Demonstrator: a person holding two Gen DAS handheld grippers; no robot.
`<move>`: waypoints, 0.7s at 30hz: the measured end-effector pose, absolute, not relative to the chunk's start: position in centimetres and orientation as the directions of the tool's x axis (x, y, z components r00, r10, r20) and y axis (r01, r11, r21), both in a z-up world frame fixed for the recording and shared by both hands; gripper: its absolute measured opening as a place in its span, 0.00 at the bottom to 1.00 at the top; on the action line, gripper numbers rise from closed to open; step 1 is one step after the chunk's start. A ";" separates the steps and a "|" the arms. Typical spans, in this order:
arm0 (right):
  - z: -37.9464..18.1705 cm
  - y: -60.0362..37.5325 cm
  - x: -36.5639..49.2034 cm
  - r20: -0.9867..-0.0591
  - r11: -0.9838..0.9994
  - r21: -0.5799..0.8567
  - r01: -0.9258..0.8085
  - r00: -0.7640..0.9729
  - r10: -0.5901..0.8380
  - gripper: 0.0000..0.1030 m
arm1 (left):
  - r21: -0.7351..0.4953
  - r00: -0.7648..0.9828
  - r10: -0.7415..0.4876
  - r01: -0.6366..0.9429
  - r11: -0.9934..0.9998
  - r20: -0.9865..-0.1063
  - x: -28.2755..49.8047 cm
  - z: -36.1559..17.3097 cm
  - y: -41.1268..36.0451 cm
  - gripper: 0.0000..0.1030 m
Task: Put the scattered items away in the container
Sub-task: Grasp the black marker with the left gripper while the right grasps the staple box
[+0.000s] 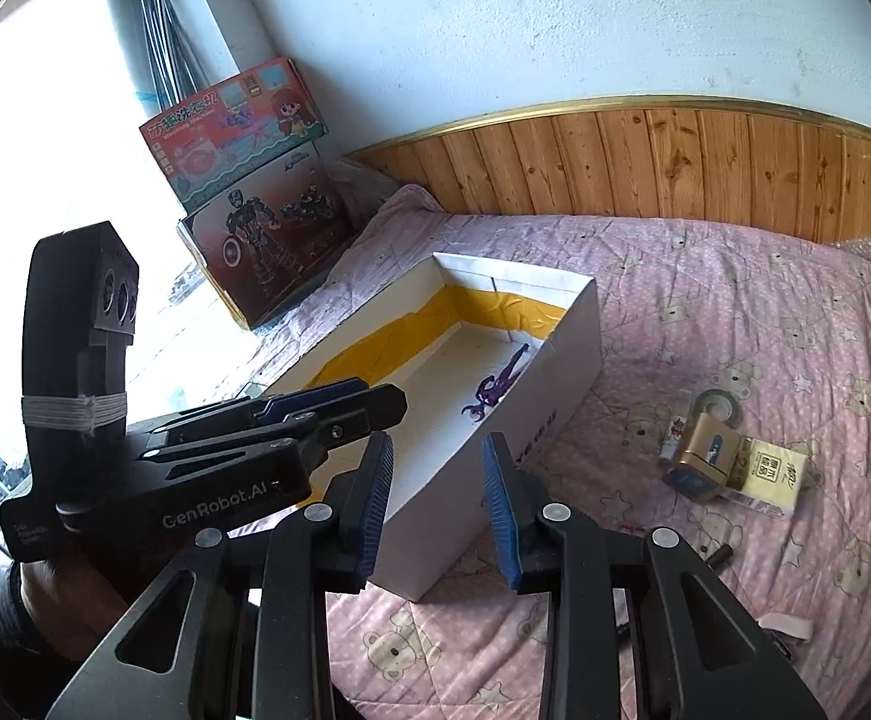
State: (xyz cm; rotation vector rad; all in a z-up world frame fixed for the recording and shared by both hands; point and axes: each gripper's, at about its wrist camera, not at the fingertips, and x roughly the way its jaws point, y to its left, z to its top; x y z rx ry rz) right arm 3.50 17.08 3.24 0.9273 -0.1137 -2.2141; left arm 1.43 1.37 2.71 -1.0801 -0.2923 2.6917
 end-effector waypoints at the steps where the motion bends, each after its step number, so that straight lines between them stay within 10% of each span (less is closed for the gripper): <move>1: 3.2 17.7 3.5 -0.586 -0.742 0.337 0.579 -0.487 -0.647 0.32 | -0.266 -0.702 0.291 -0.149 -0.952 -0.650 1.5 2.7 1.9 0.29; 21: -5.6 29.9 1.0 -0.789 -0.925 0.262 0.275 -0.491 -0.369 0.47 | -0.281 -0.374 0.426 -0.384 -0.879 -0.824 0.3 -7.0 12.3 0.30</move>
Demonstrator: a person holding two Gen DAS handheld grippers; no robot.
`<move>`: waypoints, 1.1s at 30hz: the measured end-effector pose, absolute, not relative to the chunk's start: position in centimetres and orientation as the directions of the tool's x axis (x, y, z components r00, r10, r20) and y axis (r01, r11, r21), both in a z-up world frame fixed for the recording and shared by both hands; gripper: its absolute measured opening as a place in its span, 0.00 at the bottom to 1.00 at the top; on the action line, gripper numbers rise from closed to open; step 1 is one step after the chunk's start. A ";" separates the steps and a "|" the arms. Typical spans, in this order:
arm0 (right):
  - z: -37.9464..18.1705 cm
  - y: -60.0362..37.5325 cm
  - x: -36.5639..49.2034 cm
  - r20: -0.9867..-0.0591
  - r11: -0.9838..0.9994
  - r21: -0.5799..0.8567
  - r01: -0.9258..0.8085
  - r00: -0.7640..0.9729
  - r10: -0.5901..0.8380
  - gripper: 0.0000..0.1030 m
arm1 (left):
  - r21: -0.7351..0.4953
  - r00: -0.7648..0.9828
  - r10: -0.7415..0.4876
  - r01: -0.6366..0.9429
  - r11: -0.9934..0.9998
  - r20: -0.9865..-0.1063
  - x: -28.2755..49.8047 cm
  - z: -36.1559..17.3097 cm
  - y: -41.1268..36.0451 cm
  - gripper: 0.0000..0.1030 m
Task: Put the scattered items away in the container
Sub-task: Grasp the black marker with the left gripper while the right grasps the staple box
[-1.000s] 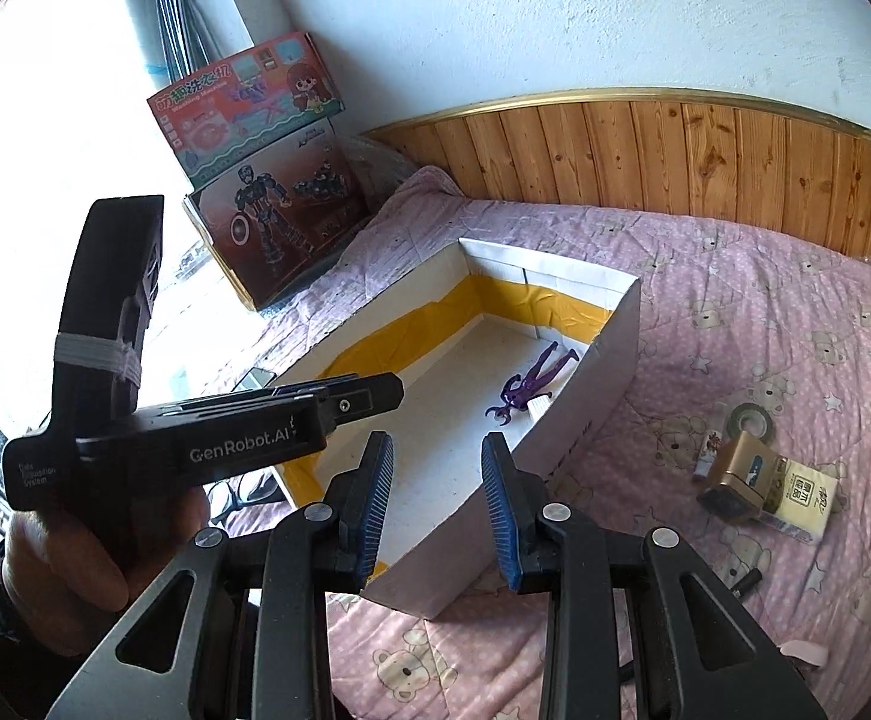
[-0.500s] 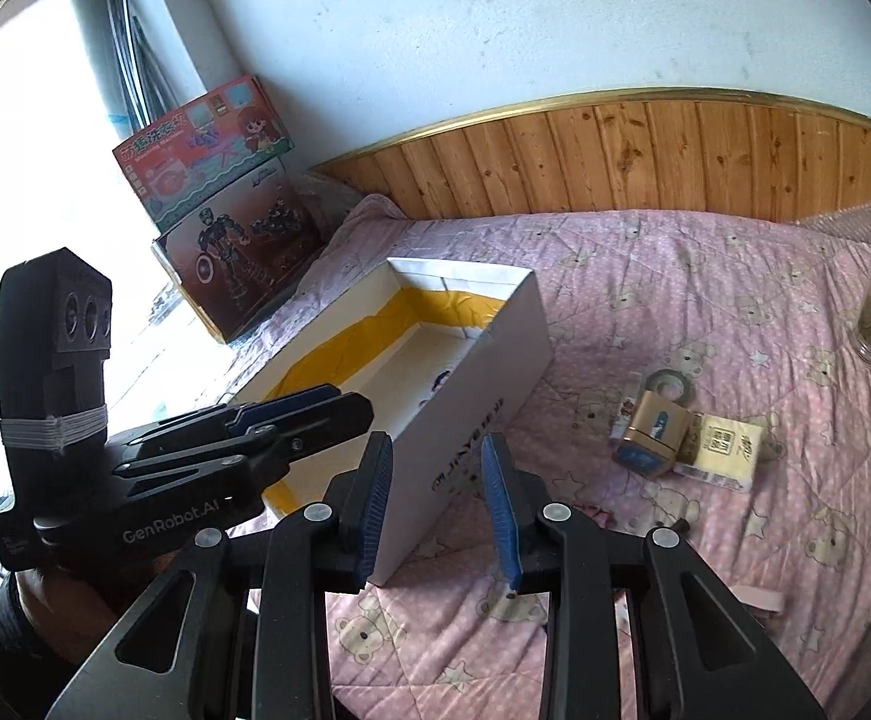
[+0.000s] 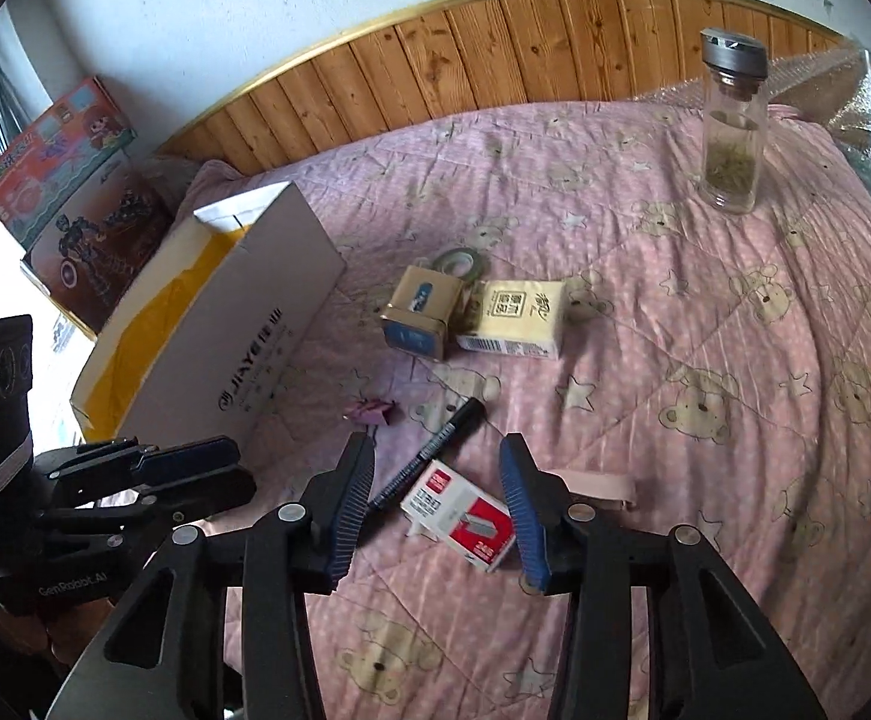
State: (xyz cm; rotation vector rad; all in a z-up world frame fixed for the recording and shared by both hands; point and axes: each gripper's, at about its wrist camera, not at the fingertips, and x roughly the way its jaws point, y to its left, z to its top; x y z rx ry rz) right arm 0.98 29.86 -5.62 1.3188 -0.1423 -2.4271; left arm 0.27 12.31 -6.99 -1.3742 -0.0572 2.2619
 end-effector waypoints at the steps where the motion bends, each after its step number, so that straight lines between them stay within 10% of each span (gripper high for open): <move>1: -6.1 29.6 1.0 -0.800 -0.926 0.238 0.292 -0.482 -0.358 0.49 | -0.277 -0.366 0.419 -0.381 -0.882 -0.831 0.1 -7.4 12.4 0.30; 20: -13.7 23.5 1.2 -0.887 -0.790 -0.122 0.601 -0.423 -0.185 0.57 | -0.366 -0.268 0.465 -0.345 -0.864 -0.844 -3.0 -9.9 12.4 0.30; 26: -13.7 27.0 -1.8 -0.915 -0.888 -0.016 0.459 -0.365 -0.172 0.14 | -0.368 -0.235 0.467 -0.366 -0.855 -0.852 -3.5 -11.0 13.5 0.31; 33: -13.7 29.7 -3.5 -0.910 -0.925 0.162 0.344 -0.311 -0.275 0.15 | -0.342 -0.205 0.451 -0.410 -0.845 -0.869 -3.7 -12.6 15.6 0.32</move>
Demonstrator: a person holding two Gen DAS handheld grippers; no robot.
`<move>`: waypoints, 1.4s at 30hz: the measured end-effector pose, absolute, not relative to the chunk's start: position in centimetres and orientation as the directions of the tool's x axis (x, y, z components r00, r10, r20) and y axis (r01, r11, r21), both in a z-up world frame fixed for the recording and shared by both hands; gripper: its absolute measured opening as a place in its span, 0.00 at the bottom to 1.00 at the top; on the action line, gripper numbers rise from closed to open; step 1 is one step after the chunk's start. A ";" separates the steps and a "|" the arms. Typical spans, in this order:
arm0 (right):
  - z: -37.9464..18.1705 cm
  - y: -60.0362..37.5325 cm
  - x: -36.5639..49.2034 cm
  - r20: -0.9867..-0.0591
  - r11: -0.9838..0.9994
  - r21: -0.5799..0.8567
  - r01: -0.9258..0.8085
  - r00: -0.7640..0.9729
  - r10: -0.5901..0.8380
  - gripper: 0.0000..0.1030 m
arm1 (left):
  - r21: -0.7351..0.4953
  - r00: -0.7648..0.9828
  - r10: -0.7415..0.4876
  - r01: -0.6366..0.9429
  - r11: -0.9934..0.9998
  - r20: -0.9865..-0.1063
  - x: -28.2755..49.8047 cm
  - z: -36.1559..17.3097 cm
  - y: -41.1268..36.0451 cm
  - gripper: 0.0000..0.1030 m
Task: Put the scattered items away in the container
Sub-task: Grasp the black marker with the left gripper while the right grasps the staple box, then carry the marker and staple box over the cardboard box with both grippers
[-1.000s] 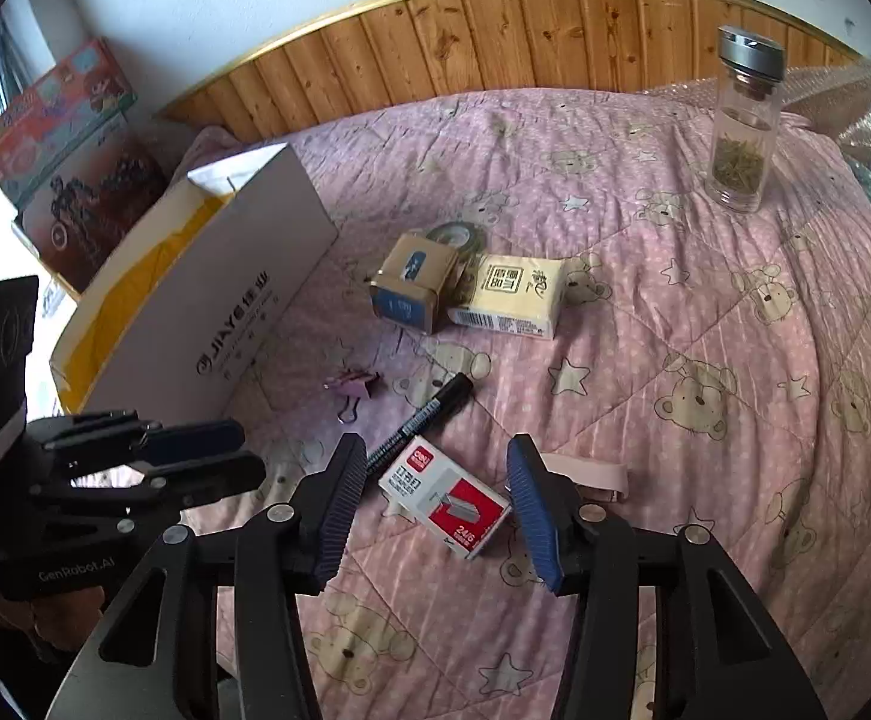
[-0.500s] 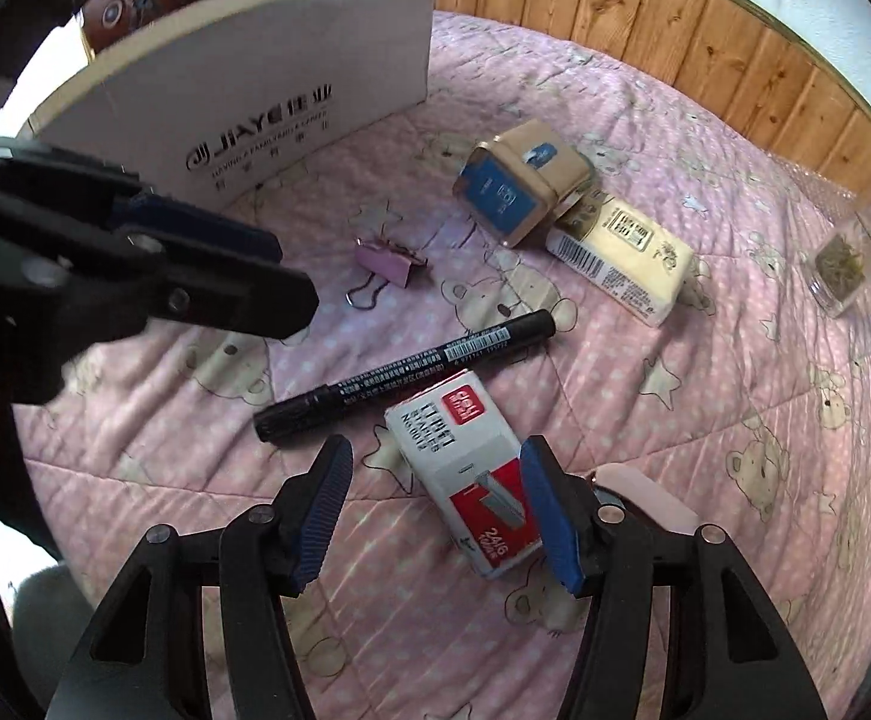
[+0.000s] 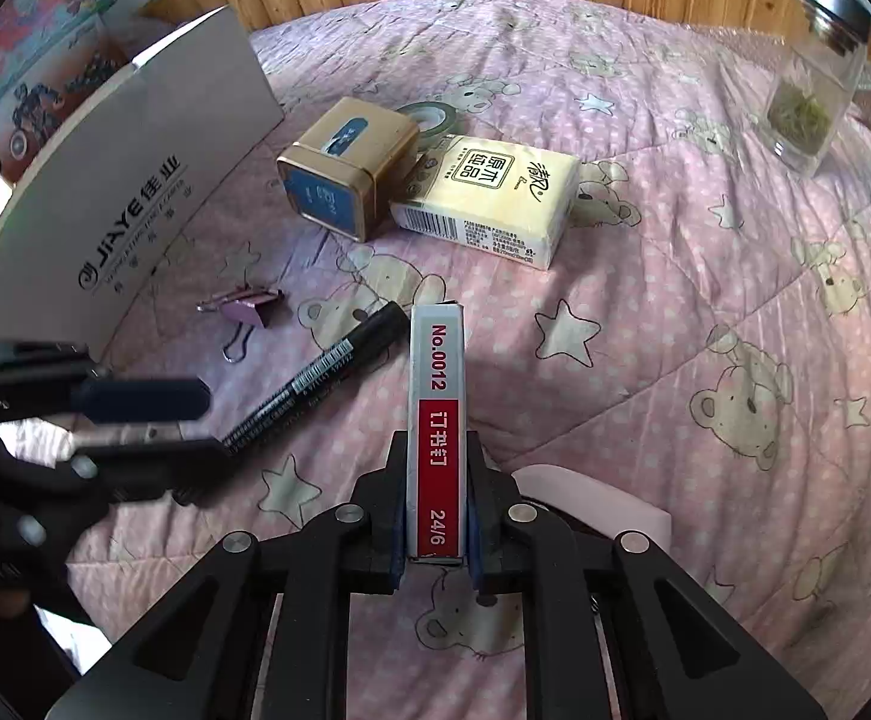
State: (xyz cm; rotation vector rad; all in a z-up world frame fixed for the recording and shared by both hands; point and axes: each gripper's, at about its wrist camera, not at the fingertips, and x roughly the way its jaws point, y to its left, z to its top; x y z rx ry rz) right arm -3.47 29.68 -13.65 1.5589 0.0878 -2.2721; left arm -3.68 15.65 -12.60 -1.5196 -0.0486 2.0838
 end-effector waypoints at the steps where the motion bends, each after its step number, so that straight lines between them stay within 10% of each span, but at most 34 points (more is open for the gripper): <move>1: -13.8 29.9 -3.6 -0.910 -0.928 0.171 0.330 -0.307 -0.277 0.15 | -0.325 -0.211 0.437 -0.413 -0.850 -0.874 -3.8 -12.9 15.9 0.32; 10: -12.2 32.4 -4.9 -0.858 -0.926 0.322 0.196 -0.352 -0.373 0.16 | -0.214 -0.279 0.357 -0.435 -0.875 -0.891 -4.6 -13.7 17.5 0.13; 42: -4.0 24.8 -4.5 -0.771 -0.905 0.330 0.268 -0.476 -0.423 0.16 | -0.412 -0.446 0.501 -0.287 -0.865 -0.741 -3.7 -4.8 8.2 0.13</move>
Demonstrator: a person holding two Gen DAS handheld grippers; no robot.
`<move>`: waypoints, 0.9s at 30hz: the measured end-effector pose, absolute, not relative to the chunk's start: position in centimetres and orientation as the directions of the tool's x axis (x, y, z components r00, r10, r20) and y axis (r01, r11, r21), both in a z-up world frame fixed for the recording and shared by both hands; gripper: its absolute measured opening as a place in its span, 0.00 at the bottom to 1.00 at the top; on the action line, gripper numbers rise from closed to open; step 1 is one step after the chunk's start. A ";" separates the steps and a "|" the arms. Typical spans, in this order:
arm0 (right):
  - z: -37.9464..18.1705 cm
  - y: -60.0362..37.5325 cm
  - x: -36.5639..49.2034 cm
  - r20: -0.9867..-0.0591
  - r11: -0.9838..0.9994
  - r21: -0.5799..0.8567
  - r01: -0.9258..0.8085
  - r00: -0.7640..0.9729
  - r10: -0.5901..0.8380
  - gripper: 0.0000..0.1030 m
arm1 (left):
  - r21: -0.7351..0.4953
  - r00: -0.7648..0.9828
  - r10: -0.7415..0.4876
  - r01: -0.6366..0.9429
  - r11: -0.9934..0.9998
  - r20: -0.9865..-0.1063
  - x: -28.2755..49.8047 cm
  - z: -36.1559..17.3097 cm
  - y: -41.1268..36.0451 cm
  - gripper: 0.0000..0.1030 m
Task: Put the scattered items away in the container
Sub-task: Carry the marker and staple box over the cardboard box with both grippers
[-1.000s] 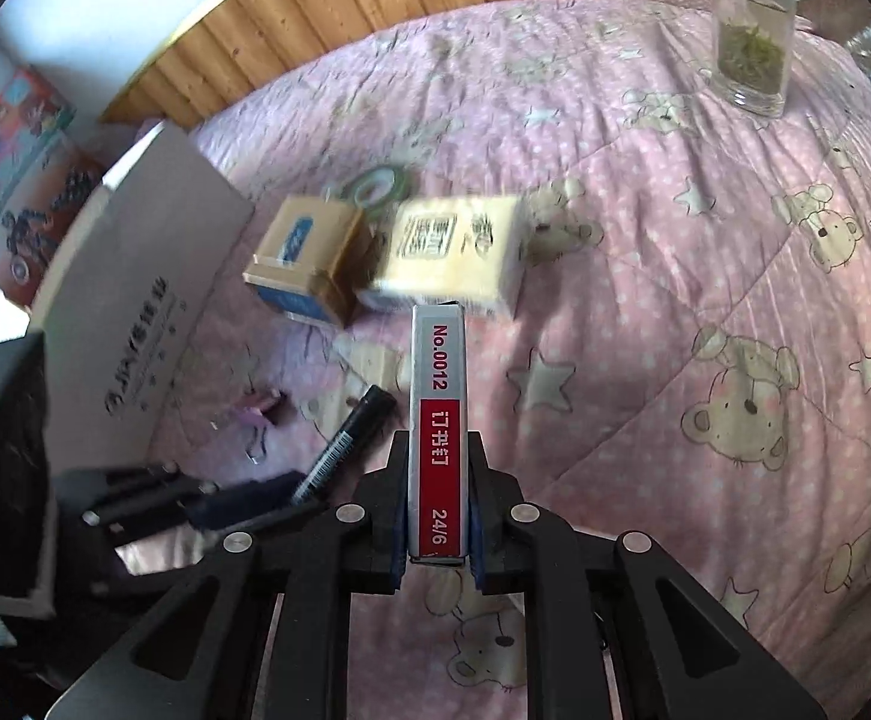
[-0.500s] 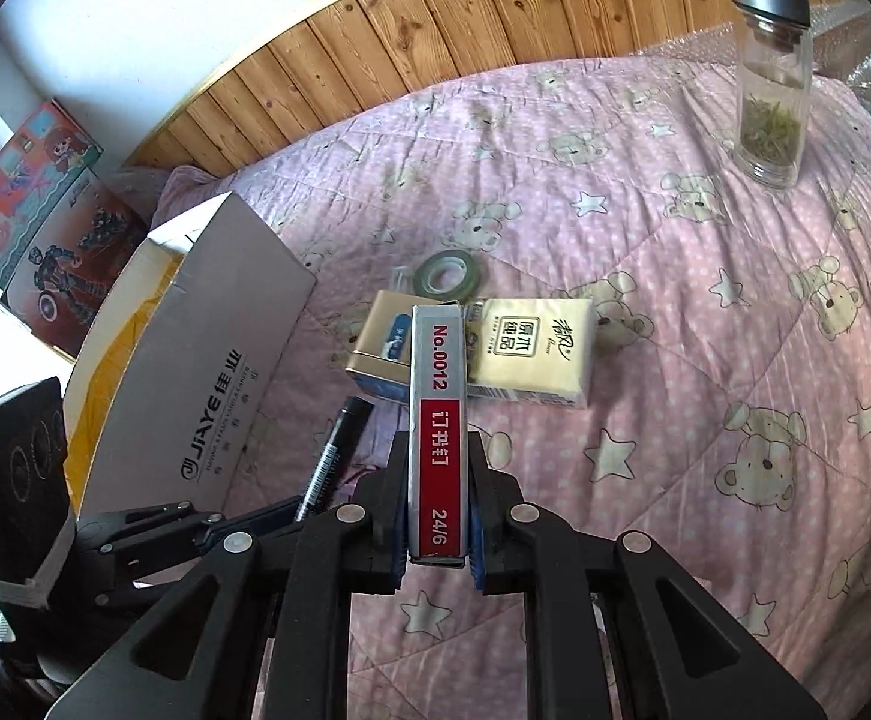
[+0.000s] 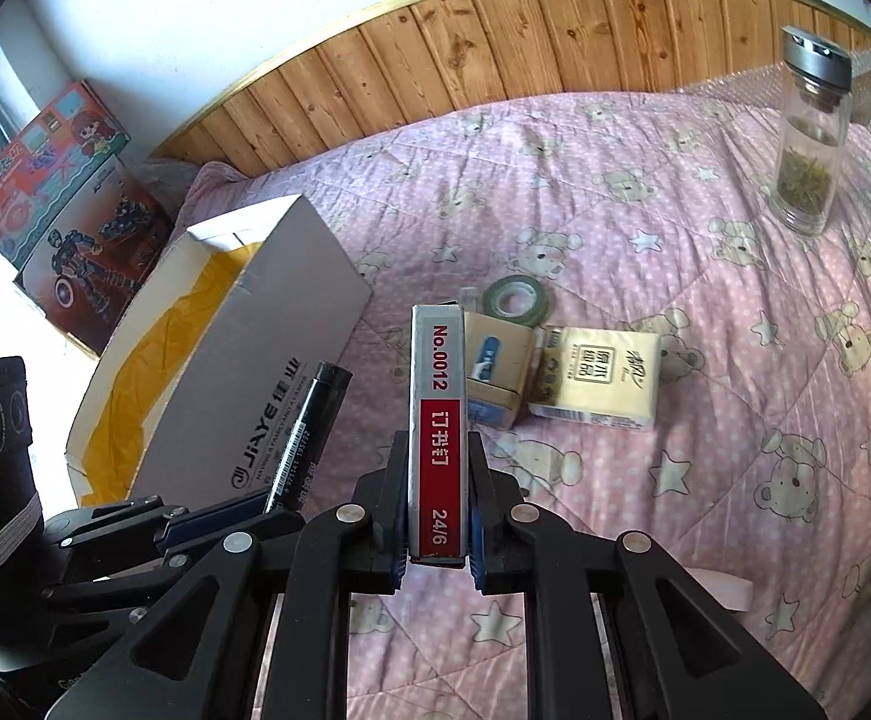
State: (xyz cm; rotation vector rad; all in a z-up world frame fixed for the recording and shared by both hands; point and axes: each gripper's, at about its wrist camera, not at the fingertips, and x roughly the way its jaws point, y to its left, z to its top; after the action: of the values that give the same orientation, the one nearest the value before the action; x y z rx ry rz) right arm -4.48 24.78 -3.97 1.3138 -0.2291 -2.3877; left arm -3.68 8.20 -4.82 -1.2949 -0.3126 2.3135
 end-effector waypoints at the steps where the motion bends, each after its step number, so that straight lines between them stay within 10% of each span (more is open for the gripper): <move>1: -3.8 24.5 -4.4 -0.770 -0.905 0.328 0.273 -0.478 -0.423 0.16 | -0.417 -0.450 0.503 -0.282 -0.864 -0.738 -3.6 -4.7 7.8 0.13; 27: 0.4 19.3 -0.7 -0.707 -0.893 0.289 0.344 -0.552 -0.442 0.16 | -0.531 -0.596 0.545 -0.223 -0.818 -0.589 -0.6 2.1 -0.2 0.13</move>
State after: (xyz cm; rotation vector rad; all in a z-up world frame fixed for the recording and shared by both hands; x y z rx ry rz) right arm -0.74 19.26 0.39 1.1519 -0.1610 -2.4263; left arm -0.64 -0.20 2.08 -1.0819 -0.5692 2.4029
